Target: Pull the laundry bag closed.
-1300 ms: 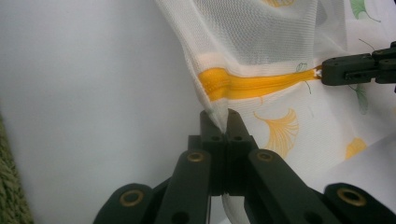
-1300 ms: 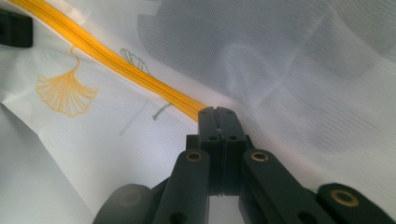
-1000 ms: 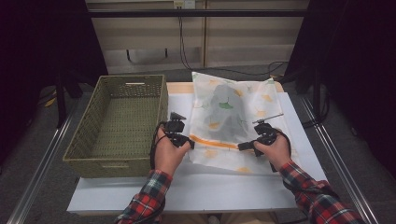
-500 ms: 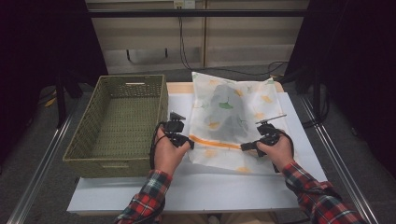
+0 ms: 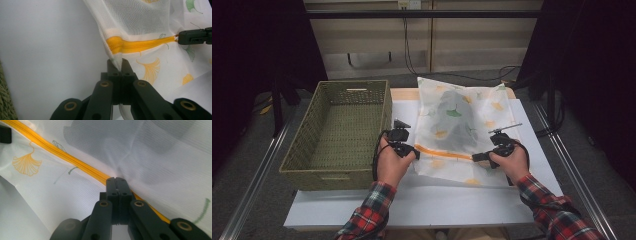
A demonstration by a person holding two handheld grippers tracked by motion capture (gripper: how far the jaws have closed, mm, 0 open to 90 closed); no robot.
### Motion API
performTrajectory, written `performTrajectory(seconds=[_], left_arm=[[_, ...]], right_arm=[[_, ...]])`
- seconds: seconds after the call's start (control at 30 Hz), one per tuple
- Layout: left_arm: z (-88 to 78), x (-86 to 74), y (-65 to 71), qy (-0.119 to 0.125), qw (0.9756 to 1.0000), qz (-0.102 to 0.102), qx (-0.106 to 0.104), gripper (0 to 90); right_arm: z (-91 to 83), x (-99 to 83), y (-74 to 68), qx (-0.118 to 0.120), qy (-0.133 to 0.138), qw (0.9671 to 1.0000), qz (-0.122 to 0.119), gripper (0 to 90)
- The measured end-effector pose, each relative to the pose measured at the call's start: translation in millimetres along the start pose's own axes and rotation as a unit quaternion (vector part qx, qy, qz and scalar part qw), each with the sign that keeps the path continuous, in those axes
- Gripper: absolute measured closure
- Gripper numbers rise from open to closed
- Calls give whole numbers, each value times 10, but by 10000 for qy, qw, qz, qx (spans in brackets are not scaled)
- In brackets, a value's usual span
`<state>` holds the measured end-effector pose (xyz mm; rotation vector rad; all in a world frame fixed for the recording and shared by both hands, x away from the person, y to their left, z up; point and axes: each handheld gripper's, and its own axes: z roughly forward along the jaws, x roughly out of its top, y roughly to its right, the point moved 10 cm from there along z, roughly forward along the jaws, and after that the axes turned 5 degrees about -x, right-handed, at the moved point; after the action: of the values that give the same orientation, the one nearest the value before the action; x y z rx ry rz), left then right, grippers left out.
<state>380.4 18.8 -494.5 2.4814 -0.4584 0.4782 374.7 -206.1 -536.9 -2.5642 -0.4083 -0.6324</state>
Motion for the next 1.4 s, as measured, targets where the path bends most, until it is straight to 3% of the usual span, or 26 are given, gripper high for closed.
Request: performTrajectory(seconds=[0.97,1.03,1.17,1.23,1.27,1.4], left_arm=[[-10,-8,-14,-53,10000,-2,54,897],[-10,-4,-4,-29,10000,-72,28,897],[-10,-6,-12,-61,10000,5,63,897],[-10,4,6,-12,10000,-96,25,897],[-22,5,-16,-40,10000,8,69,897],[-16,10,3,-10,10000,-62,49,897]], right_arm=[[-51,-10,68,22,138,9999,-32,900],[-53,-17,93,-75,129,9999,-62,900],[-74,-22,108,-33,150,9999,9,900],[-77,-24,108,-45,158,9999,4,900],[-77,-22,108,-29,170,9999,-5,900],[-81,-24,122,-21,194,9998,-36,900]])
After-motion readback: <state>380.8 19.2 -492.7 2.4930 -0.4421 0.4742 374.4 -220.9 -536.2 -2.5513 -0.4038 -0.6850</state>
